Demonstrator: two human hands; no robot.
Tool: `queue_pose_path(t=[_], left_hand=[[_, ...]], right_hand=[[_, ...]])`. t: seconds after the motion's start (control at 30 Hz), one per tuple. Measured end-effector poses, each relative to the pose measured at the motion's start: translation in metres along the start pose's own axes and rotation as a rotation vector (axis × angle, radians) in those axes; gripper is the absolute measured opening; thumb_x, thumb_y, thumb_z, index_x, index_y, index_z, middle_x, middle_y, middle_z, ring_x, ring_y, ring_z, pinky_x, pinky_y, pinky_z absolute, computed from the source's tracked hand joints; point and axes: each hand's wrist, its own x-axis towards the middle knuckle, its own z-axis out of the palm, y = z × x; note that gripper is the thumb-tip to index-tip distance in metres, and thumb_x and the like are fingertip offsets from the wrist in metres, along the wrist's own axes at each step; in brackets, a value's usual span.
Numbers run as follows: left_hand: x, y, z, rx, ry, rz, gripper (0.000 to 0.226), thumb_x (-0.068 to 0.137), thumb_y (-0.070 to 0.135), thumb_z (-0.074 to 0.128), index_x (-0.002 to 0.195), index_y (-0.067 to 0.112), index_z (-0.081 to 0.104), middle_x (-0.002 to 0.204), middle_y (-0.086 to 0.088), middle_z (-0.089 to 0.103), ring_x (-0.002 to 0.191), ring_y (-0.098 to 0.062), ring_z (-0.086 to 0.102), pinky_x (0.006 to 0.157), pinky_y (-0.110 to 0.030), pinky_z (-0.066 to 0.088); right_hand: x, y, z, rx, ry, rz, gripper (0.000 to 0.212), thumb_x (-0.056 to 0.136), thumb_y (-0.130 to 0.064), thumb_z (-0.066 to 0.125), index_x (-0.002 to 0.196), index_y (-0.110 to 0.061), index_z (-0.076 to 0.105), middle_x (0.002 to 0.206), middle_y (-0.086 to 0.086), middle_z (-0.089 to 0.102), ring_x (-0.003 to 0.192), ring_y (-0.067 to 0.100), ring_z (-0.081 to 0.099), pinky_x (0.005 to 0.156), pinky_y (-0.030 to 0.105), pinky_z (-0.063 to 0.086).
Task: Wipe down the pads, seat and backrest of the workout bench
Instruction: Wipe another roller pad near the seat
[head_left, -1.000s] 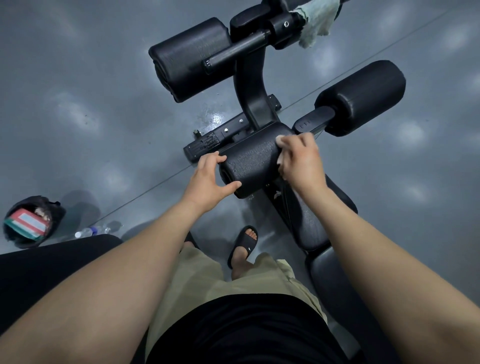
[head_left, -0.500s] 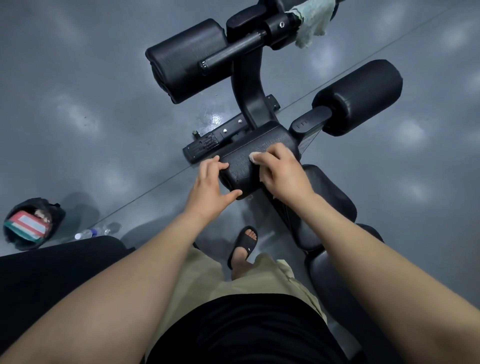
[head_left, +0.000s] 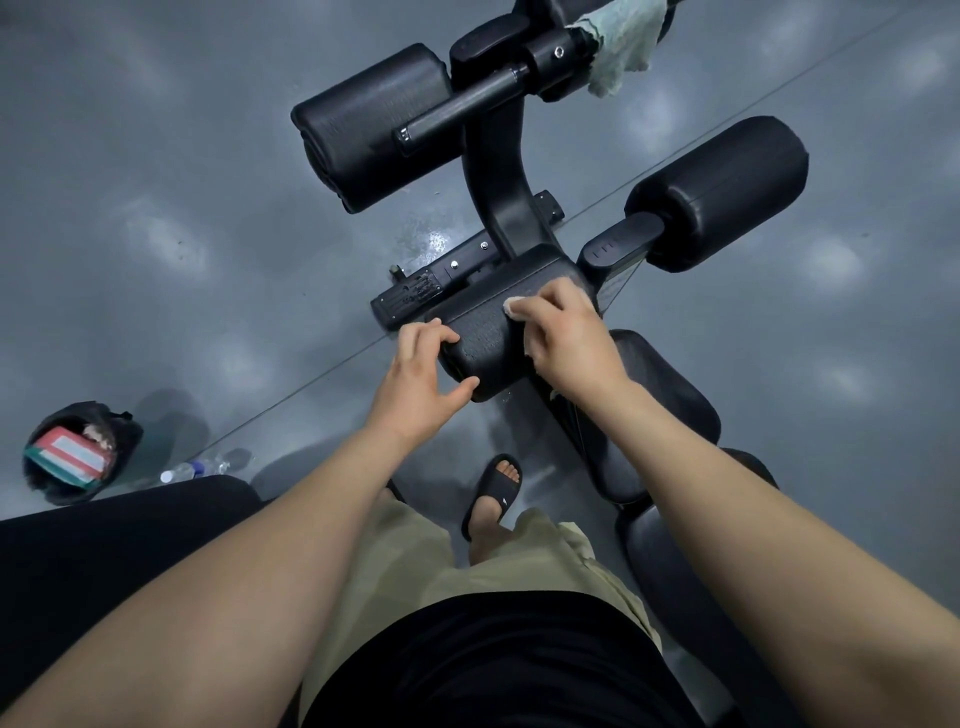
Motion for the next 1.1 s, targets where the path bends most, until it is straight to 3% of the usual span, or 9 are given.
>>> queue_pose_path(t=[0.17, 0.27, 0.43, 0.57, 0.67, 0.77, 0.93, 1.1], left_hand=[[-0.005, 0.003, 0.004, 0.046, 0.025, 0.017, 0.048, 0.083, 0.029, 0.079, 0.12, 0.022, 0.049, 0.128, 0.005, 0.038, 0.144, -0.011, 0.035, 0.103, -0.038, 0.045], [-0.007, 0.005, 0.006, 0.064, 0.04, 0.01, 0.05, 0.083, 0.029, 0.079, 0.121, 0.021, 0.048, 0.129, 0.004, 0.037, 0.144, -0.013, 0.037, 0.1, -0.039, 0.048], [-0.007, 0.006, 0.007, 0.057, 0.039, -0.019, 0.062, 0.079, 0.029, 0.081, 0.127, 0.028, 0.042, 0.13, 0.002, 0.038, 0.138, -0.019, 0.044, 0.099, -0.046, 0.05], [-0.005, 0.008, 0.005, 0.091, 0.009, -0.076, 0.083, 0.077, 0.035, 0.081, 0.144, 0.033, 0.032, 0.132, 0.004, 0.037, 0.124, -0.023, 0.053, 0.093, -0.046, 0.053], [-0.003, 0.011, 0.003, 0.133, -0.027, -0.096, 0.089, 0.08, 0.038, 0.08, 0.153, 0.03, 0.029, 0.131, 0.003, 0.035, 0.117, -0.023, 0.054, 0.089, -0.04, 0.052], [-0.002, 0.014, 0.001, 0.147, -0.038, -0.109, 0.089, 0.08, 0.038, 0.08, 0.154, 0.028, 0.031, 0.129, 0.003, 0.035, 0.113, -0.023, 0.054, 0.09, -0.04, 0.051], [0.001, 0.012, -0.002, 0.117, -0.057, -0.104, 0.089, 0.077, 0.038, 0.083, 0.15, 0.028, 0.034, 0.127, 0.005, 0.035, 0.118, -0.02, 0.055, 0.095, -0.045, 0.053], [0.006, 0.015, -0.005, 0.162, -0.076, -0.105, 0.086, 0.074, 0.039, 0.085, 0.145, 0.029, 0.038, 0.129, 0.004, 0.035, 0.121, -0.021, 0.052, 0.092, -0.046, 0.053]], right_hand=[[0.015, 0.025, -0.01, -0.029, 0.186, 0.255, 0.022, 0.094, -0.006, 0.054, 0.111, -0.009, 0.069, 0.104, 0.013, 0.054, 0.094, 0.037, 0.055, 0.085, 0.043, 0.052], [0.021, 0.024, -0.008, -0.049, 0.219, 0.31, 0.024, 0.092, -0.002, 0.052, 0.109, -0.006, 0.069, 0.104, 0.017, 0.055, 0.091, 0.04, 0.055, 0.083, 0.046, 0.052], [0.006, -0.002, 0.006, -0.001, 0.109, 0.114, 0.032, 0.083, 0.002, 0.058, 0.111, -0.008, 0.071, 0.098, 0.014, 0.054, 0.088, 0.036, 0.054, 0.074, 0.037, 0.05], [0.003, -0.001, 0.003, 0.041, -0.002, -0.024, 0.033, 0.081, 0.002, 0.06, 0.111, -0.008, 0.071, 0.097, 0.014, 0.055, 0.087, 0.036, 0.056, 0.076, 0.037, 0.051], [0.015, 0.021, -0.004, 0.035, 0.162, 0.186, 0.029, 0.088, -0.003, 0.053, 0.111, -0.009, 0.07, 0.104, 0.013, 0.054, 0.092, 0.037, 0.057, 0.083, 0.046, 0.053], [0.022, 0.03, -0.011, 0.007, 0.186, 0.32, 0.028, 0.093, -0.004, 0.051, 0.115, -0.009, 0.069, 0.107, 0.013, 0.054, 0.098, 0.037, 0.054, 0.088, 0.048, 0.052], [0.01, 0.006, 0.002, 0.006, 0.104, 0.143, 0.031, 0.085, 0.001, 0.058, 0.112, -0.009, 0.07, 0.099, 0.013, 0.055, 0.088, 0.035, 0.052, 0.071, 0.042, 0.052], [-0.005, -0.002, 0.008, 0.12, 0.014, -0.008, 0.03, 0.085, 0.001, 0.062, 0.112, -0.008, 0.07, 0.097, 0.012, 0.054, 0.085, 0.032, 0.053, 0.073, 0.038, 0.05]])
